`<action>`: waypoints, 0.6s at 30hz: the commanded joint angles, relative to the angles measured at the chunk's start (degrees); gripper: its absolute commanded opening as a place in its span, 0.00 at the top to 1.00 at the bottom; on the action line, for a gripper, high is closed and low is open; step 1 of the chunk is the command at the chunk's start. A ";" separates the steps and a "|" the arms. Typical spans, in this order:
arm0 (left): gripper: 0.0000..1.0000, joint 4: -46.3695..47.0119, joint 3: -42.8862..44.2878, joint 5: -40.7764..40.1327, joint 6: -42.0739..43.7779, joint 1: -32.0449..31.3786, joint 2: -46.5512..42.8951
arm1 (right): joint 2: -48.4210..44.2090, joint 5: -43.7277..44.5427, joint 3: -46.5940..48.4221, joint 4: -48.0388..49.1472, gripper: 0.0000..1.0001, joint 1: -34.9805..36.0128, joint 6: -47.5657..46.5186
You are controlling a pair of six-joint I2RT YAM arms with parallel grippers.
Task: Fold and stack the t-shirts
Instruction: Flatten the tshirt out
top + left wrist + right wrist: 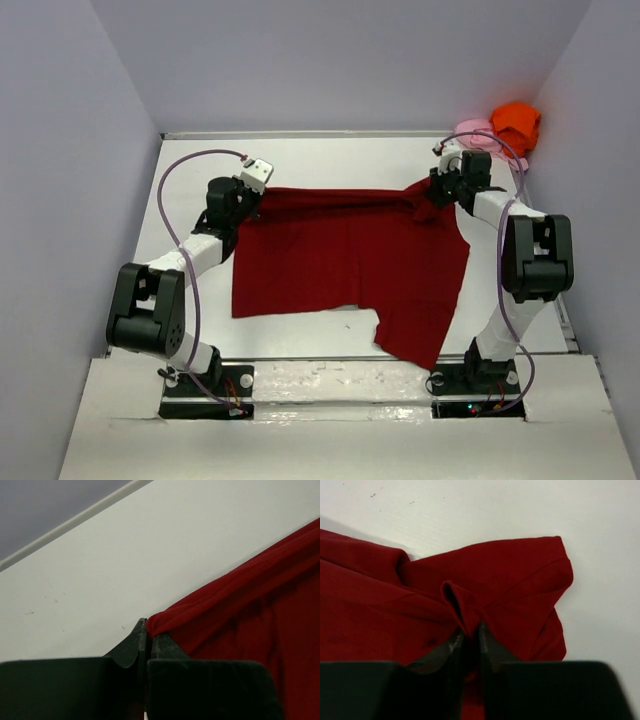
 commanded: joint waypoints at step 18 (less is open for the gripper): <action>1.00 2.26 1.48 -6.11 2.01 1.54 0.55 | 1.29 1.01 5.29 2.73 0.43 -1.43 -3.06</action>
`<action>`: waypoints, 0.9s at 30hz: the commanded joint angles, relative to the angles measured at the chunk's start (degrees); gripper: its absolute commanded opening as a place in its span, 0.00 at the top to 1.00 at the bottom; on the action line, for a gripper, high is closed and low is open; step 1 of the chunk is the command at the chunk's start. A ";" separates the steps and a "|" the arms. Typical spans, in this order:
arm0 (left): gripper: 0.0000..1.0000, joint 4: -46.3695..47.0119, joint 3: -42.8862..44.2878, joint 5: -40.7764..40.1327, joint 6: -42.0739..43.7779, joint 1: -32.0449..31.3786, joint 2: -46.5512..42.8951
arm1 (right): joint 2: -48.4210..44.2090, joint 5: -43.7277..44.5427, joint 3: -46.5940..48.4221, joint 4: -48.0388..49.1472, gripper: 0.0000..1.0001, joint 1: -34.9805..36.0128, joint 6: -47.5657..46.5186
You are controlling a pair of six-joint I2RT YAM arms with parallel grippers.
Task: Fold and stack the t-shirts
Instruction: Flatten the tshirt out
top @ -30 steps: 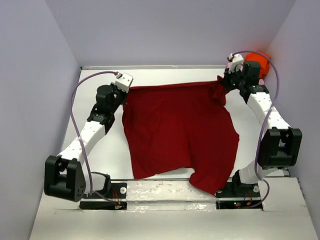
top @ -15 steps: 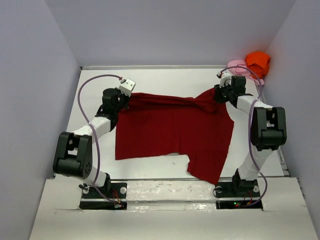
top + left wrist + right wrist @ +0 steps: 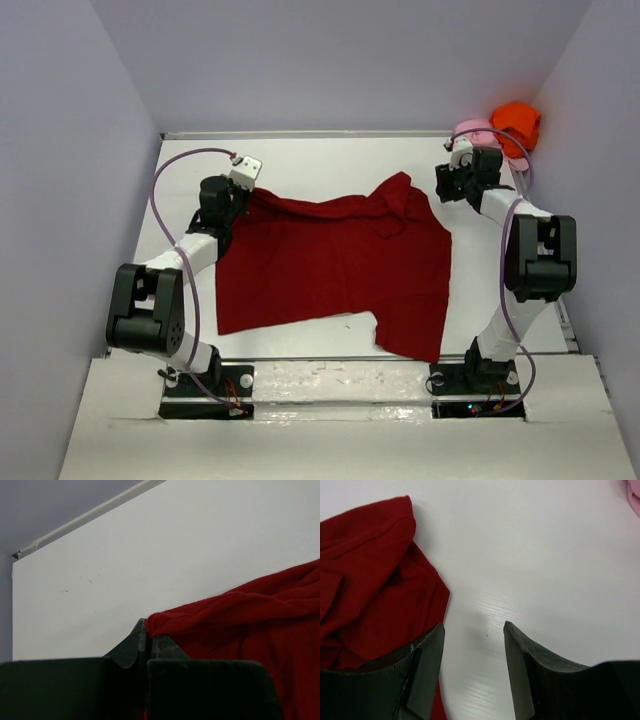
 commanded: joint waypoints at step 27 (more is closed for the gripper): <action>1.00 0.75 0.93 -2.09 1.76 -5.71 1.21 | 15.16 4.02 21.01 -8.71 0.19 17.28 -1.06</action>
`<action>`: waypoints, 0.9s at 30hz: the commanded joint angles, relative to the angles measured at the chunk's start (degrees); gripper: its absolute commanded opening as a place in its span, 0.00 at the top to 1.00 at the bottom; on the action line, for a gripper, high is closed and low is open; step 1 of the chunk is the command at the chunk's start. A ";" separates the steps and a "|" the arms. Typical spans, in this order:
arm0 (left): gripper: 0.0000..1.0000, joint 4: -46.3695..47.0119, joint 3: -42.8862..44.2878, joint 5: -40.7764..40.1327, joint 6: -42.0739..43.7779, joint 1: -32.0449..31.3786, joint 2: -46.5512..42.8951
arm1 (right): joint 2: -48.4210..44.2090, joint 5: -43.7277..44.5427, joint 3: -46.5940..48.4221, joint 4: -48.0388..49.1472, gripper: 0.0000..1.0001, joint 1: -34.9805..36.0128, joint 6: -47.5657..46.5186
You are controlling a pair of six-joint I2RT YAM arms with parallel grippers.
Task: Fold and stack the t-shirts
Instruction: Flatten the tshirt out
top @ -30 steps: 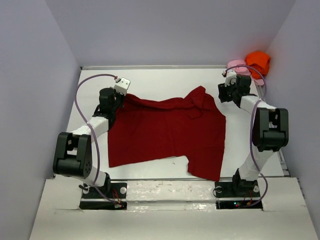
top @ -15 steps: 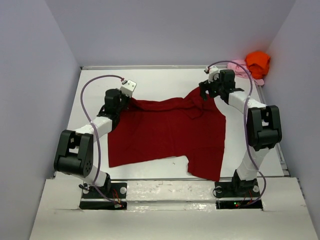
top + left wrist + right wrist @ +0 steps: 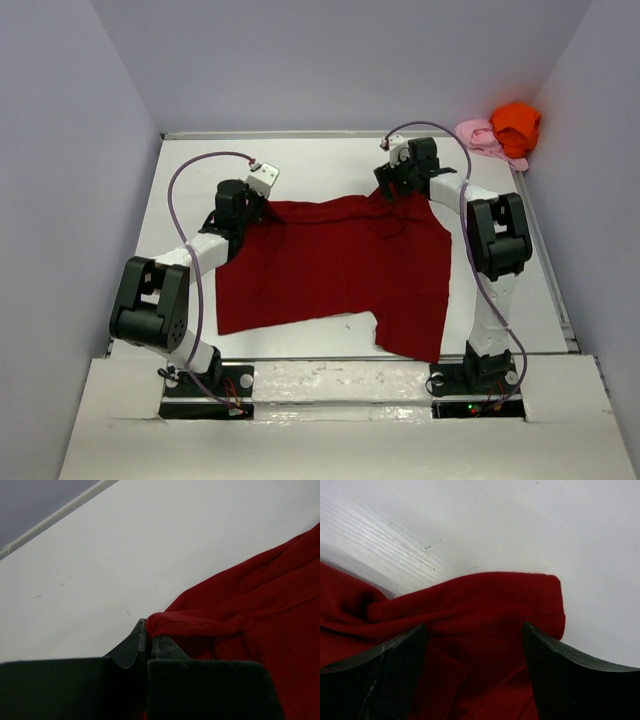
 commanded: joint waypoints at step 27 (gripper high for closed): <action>1.00 1.31 1.54 -1.45 1.17 -0.48 0.36 | -5.26 2.04 -2.78 -1.08 0.58 1.15 0.96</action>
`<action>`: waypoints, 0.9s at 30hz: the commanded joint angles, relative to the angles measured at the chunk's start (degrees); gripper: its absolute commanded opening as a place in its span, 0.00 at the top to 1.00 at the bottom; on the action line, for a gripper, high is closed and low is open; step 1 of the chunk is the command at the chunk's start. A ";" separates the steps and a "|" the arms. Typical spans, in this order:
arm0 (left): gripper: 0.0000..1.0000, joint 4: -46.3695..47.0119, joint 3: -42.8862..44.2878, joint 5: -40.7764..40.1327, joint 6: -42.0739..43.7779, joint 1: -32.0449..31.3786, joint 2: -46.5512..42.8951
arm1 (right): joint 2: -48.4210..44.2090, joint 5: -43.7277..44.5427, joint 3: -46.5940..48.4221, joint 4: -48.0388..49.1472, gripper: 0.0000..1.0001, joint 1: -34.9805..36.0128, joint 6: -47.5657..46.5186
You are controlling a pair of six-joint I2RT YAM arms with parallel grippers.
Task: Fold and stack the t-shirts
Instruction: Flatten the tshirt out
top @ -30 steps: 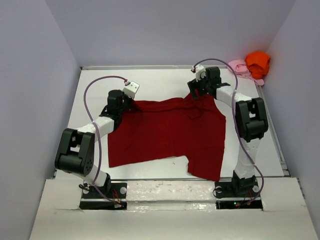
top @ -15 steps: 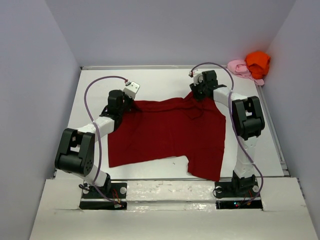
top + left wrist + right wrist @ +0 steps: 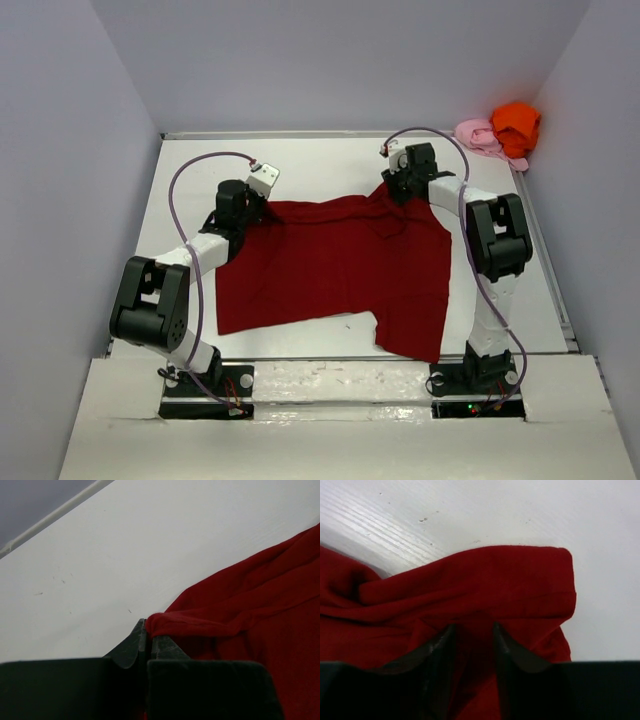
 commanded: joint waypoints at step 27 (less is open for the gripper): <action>1.00 1.00 1.81 -0.37 0.76 -0.44 1.11 | -1.04 0.31 1.08 -2.21 0.62 2.78 1.64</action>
